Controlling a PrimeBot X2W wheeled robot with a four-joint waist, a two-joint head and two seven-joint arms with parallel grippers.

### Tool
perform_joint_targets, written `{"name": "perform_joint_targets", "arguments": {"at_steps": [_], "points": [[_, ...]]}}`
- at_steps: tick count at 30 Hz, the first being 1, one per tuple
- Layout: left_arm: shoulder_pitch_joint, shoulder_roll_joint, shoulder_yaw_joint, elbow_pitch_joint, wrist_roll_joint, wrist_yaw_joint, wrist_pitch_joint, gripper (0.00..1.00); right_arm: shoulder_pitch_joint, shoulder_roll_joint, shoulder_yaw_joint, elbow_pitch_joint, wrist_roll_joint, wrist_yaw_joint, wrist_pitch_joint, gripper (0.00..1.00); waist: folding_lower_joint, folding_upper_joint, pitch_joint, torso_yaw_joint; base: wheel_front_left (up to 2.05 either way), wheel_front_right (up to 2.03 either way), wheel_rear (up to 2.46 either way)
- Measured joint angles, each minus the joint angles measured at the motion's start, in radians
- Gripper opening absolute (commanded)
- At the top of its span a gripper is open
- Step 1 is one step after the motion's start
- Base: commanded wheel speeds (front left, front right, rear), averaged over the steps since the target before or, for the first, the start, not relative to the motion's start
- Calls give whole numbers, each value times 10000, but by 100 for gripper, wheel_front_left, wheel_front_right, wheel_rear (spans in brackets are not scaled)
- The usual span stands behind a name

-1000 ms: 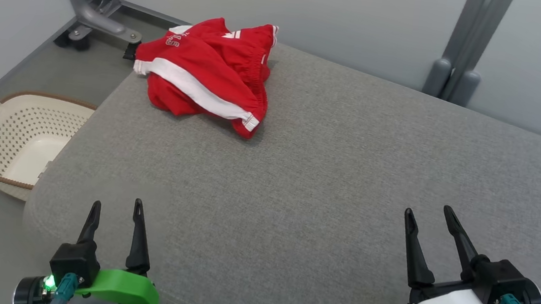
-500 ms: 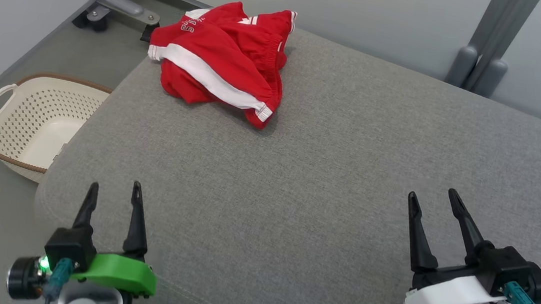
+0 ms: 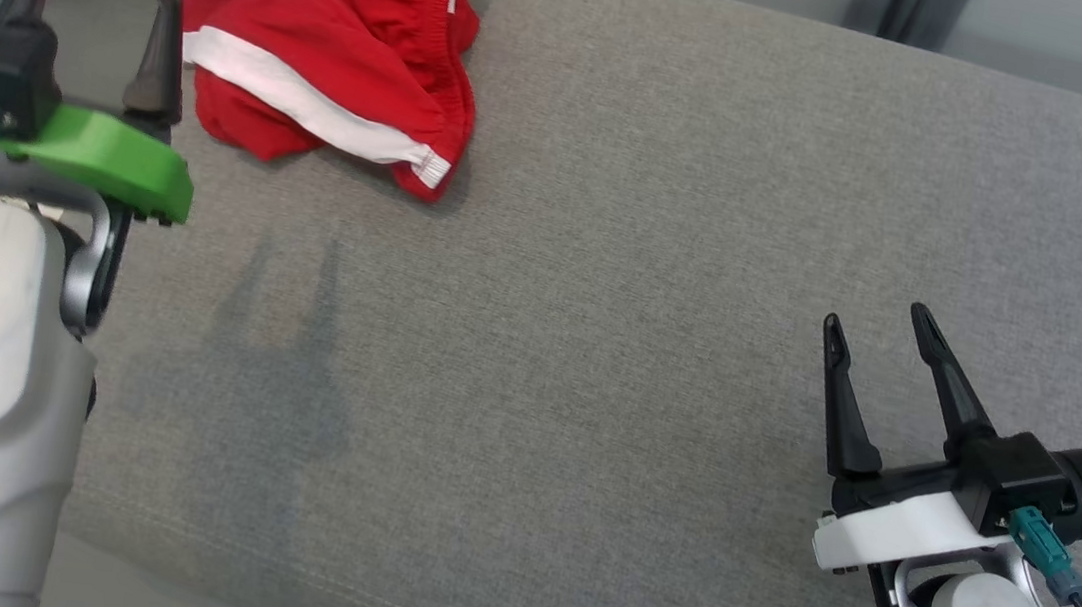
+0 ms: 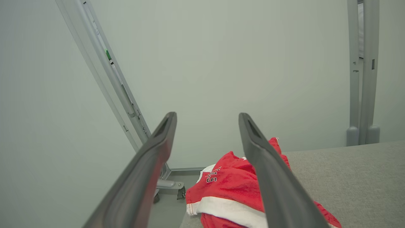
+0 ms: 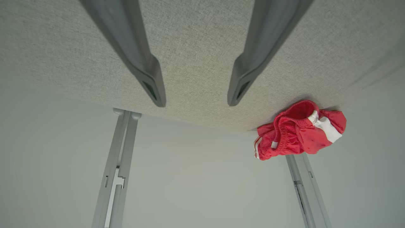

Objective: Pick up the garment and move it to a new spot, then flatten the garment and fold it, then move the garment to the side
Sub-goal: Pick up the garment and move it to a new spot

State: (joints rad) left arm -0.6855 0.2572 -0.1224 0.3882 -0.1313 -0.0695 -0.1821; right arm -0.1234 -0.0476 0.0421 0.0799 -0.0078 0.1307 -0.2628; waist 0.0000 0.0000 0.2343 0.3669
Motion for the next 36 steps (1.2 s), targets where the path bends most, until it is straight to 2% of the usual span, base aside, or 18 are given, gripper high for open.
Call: {"name": "perform_joint_targets", "arguments": {"at_steps": [6, 11, 13, 16, 24, 25, 27, 29, 36], "points": [[-2098, 67, -326, 2084, -633, -451, 1475, 100, -484, -4, 221, -46, -207, 0, 0, 100, 1, 0, 737, -740, 0, 0, 0], [-2791, 13, -784, 3910, -761, -529, 2968, 100, -687, -6, 257, -75, -303, 0, 0, 100, 2, 0, 1295, -1319, 0, 0, 0], [-2929, -13, -685, 4621, -894, -360, 3396, 100, -717, -6, 278, -117, -303, 0, 0, 100, 1, 0, 1513, -1568, 0, 0, 0], [-3096, -44, -491, 5290, -1087, -121, 3496, 100, -736, -8, 299, -186, -301, 0, 0, 100, 1, 0, 1806, -1879, 0, 0, 0], [-3214, -211, -222, 6707, -1546, 104, 3879, 100, -786, -10, 299, -230, -299, 0, 0, 100, 2, 0, 2420, -2438, 0, 0, 0], [-3266, -190, -201, 6845, -1574, 167, 3887, 96, -825, -10, 313, -230, -297, 0, 0, 100, 2, 1, 2466, -2489, 0, 0, 0], [-3344, -140, -165, 7035, -1611, 232, 3816, 33, -887, -8, 334, -247, -265, 0, 0, 100, 1, 0, 2522, -2569, 0, 0, 0], [-3350, -130, -146, 7179, -1661, 263, 3676, 0, -887, -10, 337, -245, -232, 0, 0, 100, 1, 0, 2517, -2600, 0, 0, 0], [-3351, 82, -192, 7421, -1670, 249, 2719, 0, -884, -10, 293, -188, -81, 0, 0, 100, 1, 0, 2147, -2547, 0, 0, 0]]}}
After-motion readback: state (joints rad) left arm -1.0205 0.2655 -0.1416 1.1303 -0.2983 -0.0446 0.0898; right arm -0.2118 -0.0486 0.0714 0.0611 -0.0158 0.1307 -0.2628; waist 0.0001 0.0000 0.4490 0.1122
